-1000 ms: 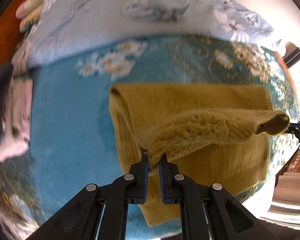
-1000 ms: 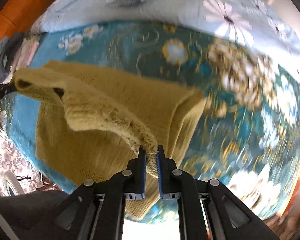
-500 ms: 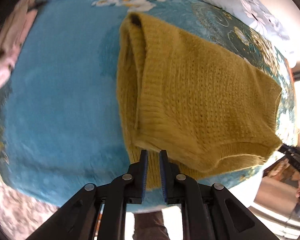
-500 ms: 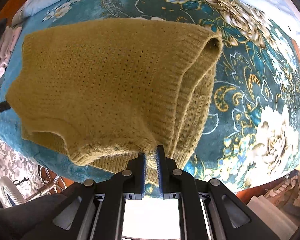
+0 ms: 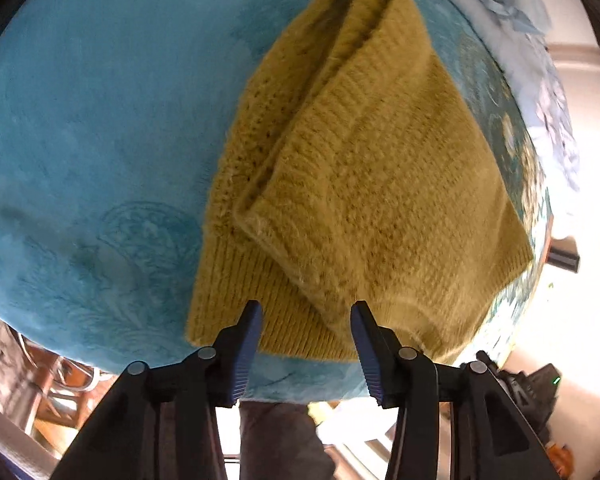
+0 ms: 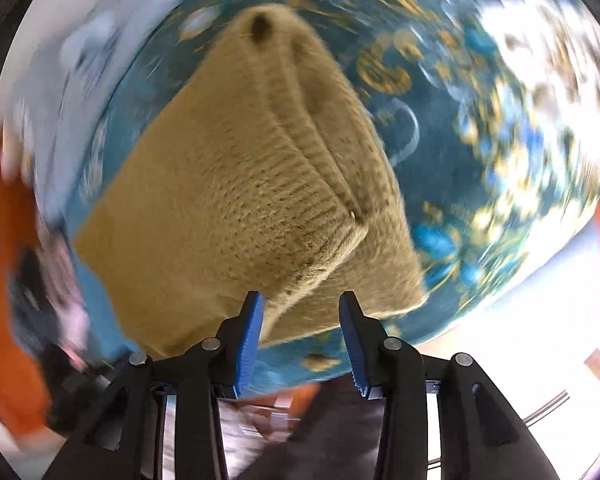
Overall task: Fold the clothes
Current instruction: 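Fold the hem over onto the vest body with both grippers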
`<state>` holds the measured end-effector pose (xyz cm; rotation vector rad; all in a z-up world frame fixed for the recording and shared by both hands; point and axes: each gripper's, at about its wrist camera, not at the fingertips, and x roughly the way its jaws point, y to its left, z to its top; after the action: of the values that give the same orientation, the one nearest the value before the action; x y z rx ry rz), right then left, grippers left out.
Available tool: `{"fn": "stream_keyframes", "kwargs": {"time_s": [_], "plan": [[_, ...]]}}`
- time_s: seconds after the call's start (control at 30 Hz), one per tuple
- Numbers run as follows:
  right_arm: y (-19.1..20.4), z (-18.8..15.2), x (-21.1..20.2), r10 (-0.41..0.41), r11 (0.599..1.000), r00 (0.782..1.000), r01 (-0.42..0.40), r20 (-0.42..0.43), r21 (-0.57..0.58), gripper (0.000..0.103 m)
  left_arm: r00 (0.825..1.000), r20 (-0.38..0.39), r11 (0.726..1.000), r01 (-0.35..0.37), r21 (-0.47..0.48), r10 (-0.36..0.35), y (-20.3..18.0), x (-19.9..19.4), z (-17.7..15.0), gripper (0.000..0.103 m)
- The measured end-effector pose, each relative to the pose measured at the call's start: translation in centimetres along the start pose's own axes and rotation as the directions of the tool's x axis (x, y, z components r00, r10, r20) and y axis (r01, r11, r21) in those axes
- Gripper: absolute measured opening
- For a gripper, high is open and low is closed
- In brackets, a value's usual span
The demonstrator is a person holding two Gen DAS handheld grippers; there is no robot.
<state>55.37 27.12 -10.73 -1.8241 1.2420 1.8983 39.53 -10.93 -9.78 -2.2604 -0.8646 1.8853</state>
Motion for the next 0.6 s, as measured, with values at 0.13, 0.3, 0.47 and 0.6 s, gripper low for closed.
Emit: {"fn": "stream_keyframes", "kwargs": {"time_s": [0.13,0.3,0.47,0.6], "plan": [[-2.1,0.5,1.9,0.079,0.981,0.997,-0.082,0.022,0.176,0.041,0.999,0.018,0.997,-0.029,-0.07,0.03,0.1,1.0,0.9,0.047],[-4.2,1.1,3.6,0.077,0.945,0.996,-0.085,0.037,0.316,0.04,1.0,0.013,0.996,-0.015,-0.091,0.016,-0.4,1.7,1.2,0.028],[-5.2,1.2,3.5,0.142,0.908,0.987,-0.158,0.069,0.388,0.018,1.0,0.025,0.995,-0.004,-0.099,0.006,-1.4,1.3,1.3,0.011],[-4.2,1.8,2.3,0.138,0.937,0.988,-0.153,0.068,0.315,0.011,1.0,0.027,0.996,-0.008,-0.083,0.01,-2.4,0.5,0.9,0.01]]}}
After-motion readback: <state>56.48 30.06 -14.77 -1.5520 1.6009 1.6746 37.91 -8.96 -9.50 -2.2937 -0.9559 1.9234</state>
